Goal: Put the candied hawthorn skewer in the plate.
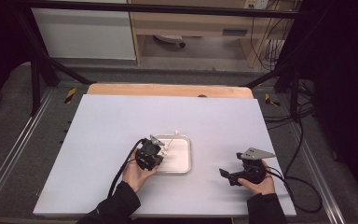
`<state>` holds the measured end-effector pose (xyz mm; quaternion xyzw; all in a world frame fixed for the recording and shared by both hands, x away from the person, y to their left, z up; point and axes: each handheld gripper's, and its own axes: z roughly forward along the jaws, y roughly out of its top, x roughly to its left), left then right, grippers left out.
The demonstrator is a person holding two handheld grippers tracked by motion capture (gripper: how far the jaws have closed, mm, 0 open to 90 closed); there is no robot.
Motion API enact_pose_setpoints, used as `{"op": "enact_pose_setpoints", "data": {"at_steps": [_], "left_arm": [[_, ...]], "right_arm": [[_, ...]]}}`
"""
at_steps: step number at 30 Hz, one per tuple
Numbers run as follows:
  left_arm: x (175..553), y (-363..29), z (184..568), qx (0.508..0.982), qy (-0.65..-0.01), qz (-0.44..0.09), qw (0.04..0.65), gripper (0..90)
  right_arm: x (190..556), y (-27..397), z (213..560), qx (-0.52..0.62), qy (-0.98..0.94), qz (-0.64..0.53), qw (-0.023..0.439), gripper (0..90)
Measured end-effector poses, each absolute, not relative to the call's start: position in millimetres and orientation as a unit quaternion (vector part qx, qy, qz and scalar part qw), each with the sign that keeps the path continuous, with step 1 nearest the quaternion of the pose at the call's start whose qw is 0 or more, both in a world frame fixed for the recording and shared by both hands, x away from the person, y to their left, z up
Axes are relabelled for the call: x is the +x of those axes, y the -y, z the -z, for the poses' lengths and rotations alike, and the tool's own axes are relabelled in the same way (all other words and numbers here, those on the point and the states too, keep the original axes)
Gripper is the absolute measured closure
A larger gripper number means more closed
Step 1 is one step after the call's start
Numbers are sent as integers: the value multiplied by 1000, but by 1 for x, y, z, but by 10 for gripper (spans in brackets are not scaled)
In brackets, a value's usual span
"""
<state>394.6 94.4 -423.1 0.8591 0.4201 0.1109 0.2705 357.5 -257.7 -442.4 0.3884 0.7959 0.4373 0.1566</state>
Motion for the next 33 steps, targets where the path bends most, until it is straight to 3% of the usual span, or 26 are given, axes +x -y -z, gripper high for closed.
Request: {"op": "enact_pose_setpoints", "data": {"at_steps": [12, 23, 28, 33], "left_arm": [[397, -93, 427, 867, -423, -97, 247, 861], [390, -107, 413, 872, -378, -106, 292, 530], [381, -137, 401, 865, -344, -108, 349, 313], [368, -175, 402, 854, -332, -115, 383, 151]], "right_arm": [[358, 258, 445, 393, -797, -433, 153, 8], [358, 259, 445, 393, -796, -433, 154, 8], [358, 260, 444, 393, -795, -435, 155, 8], [357, 262, 442, 397, -793, -436, 155, 8]]}}
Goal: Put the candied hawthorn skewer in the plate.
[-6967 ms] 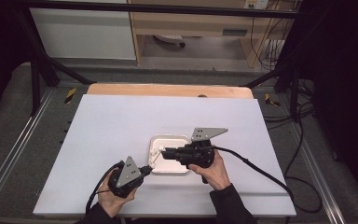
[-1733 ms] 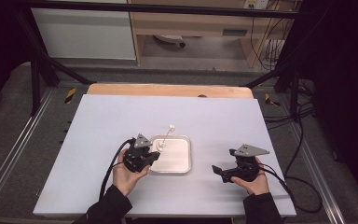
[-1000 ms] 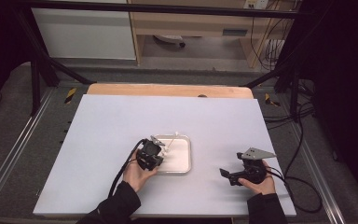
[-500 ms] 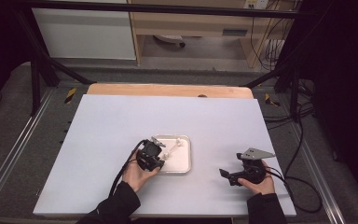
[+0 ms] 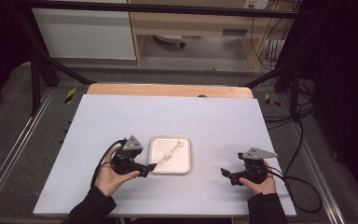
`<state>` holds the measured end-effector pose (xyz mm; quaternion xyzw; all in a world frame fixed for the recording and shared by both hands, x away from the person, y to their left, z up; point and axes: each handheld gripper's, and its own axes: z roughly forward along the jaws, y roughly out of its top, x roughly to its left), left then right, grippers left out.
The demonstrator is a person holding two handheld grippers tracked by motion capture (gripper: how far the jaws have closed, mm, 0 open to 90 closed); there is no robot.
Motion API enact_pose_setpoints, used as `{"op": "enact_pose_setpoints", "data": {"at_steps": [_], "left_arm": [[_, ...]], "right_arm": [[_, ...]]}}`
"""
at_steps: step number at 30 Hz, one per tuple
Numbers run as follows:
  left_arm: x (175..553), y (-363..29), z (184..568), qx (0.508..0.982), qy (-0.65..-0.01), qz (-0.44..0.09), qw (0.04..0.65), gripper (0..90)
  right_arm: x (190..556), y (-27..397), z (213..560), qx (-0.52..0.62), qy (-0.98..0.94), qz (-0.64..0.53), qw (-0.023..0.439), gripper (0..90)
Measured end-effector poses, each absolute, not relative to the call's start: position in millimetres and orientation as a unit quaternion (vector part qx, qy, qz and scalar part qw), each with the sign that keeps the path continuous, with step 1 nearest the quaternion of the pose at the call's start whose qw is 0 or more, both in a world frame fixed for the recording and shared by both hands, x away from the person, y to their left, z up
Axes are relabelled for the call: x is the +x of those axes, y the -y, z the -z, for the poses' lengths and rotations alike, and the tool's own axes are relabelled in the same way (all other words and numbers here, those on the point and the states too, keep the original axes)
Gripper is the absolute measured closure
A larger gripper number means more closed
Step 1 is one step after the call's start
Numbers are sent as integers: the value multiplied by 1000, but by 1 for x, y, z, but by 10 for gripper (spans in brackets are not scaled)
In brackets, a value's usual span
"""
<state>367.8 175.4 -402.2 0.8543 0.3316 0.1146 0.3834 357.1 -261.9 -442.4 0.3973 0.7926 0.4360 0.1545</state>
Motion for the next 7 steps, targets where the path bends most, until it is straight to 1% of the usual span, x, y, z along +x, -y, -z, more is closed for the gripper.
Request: {"op": "enact_pose_setpoints", "data": {"at_steps": [4, 7], "left_arm": [[357, -206, 419, 847, -343, -131, 384, 69], [352, -228, 432, 838, -362, -127, 388, 54]], "right_arm": [[357, 263, 442, 398, -792, -437, 156, 8], [357, 263, 443, 398, -792, -436, 155, 8]]}}
